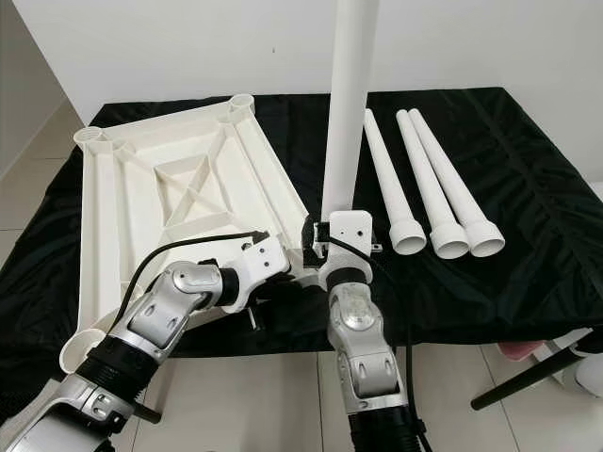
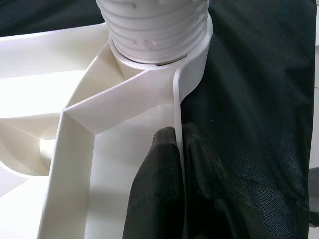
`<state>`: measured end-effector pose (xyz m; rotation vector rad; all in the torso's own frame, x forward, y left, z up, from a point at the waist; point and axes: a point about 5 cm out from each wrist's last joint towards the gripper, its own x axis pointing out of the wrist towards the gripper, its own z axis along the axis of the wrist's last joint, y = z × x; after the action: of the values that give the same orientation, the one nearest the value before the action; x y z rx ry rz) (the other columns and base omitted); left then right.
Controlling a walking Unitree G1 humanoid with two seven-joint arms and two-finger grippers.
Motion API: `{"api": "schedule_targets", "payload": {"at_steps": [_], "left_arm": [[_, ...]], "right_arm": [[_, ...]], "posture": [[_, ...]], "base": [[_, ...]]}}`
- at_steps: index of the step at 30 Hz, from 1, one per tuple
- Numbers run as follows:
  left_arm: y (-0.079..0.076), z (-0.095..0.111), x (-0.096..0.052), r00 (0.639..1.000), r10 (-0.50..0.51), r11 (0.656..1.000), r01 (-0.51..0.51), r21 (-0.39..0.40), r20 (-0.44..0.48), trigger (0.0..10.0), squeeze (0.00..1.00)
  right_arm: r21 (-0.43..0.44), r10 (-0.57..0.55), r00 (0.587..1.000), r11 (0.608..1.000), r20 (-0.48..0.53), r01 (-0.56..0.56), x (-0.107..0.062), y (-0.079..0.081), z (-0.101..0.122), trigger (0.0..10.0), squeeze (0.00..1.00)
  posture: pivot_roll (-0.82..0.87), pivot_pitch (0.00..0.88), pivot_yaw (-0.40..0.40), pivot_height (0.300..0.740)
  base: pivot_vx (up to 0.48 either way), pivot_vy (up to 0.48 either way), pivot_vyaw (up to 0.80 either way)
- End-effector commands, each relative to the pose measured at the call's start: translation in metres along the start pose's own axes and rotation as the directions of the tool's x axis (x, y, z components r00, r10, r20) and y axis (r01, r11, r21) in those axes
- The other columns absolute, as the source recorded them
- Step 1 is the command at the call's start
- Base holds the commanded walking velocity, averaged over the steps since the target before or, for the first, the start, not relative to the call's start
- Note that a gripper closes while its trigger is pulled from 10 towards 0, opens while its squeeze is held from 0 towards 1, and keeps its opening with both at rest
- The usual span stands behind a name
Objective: Building children table
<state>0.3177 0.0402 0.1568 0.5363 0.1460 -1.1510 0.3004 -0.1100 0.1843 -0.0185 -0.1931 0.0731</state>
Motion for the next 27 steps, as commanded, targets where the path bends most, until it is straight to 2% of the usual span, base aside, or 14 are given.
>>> {"api": "schedule_targets", "payload": {"at_steps": [1,8,11,13,14,17,20,27], "left_arm": [[0.009,0.004,-0.001,0.994,0.109,0.994,-0.109,0.003,0.025,10.0,0.00],[0.010,0.004,-0.001,0.994,0.110,0.994,-0.111,0.006,0.026,10.0,0.00],[0.010,0.004,-0.001,0.994,0.110,0.994,-0.110,0.006,0.026,10.0,0.00],[0.010,0.004,-0.001,0.994,0.111,0.994,-0.111,0.007,0.025,10.0,0.00],[0.010,0.004,-0.001,0.994,0.111,0.994,-0.111,0.007,0.025,10.0,0.00],[0.011,0.005,-0.001,0.994,0.110,0.994,-0.110,0.008,0.027,10.0,0.00],[0.011,0.005,-0.001,0.994,0.110,0.994,-0.110,0.008,0.027,10.0,0.00],[0.011,0.005,-0.002,0.994,0.109,0.994,-0.110,0.008,0.026,10.0,0.00]], "right_arm": [[0.014,0.026,1.000,1.000,-0.012,-0.026,-0.002,-0.001,-0.002,10.0,0.00],[0.021,0.095,0.995,0.995,-0.015,-0.094,-0.004,0.000,-0.002,10.0,0.00],[0.023,0.151,0.988,0.988,-0.024,-0.151,-0.006,0.001,-0.004,10.0,0.00],[0.035,0.229,0.973,0.973,-0.038,-0.228,-0.009,-0.001,-0.005,10.0,0.00],[0.035,0.229,0.973,0.973,-0.038,-0.228,-0.009,-0.001,-0.005,10.0,0.00],[0.043,0.294,0.955,0.955,-0.048,-0.292,-0.010,-0.005,-0.006,10.0,0.00],[0.038,0.311,0.949,0.950,-0.050,-0.309,-0.010,-0.007,-0.006,10.0,0.00],[-0.009,0.388,0.921,0.921,-0.043,-0.389,-0.007,-0.019,-0.002,10.0,0.00]], "posture": [[-0.11,0.121,0.065,0.740],[-0.12,0.121,0.067,0.740],[-0.12,0.121,0.067,0.740],[-0.12,0.122,0.069,0.740],[-0.12,0.122,0.069,0.740],[-0.12,0.122,0.069,0.740],[-0.12,0.122,0.069,0.740],[-0.12,0.124,0.074,0.740]], "base": [[0.000,0.000,0.00],[0.000,0.000,0.00],[0.000,0.000,0.00],[0.000,0.000,0.00],[0.000,0.000,0.00],[0.000,0.000,0.00],[0.000,0.000,0.00],[0.000,0.000,0.00]]}}
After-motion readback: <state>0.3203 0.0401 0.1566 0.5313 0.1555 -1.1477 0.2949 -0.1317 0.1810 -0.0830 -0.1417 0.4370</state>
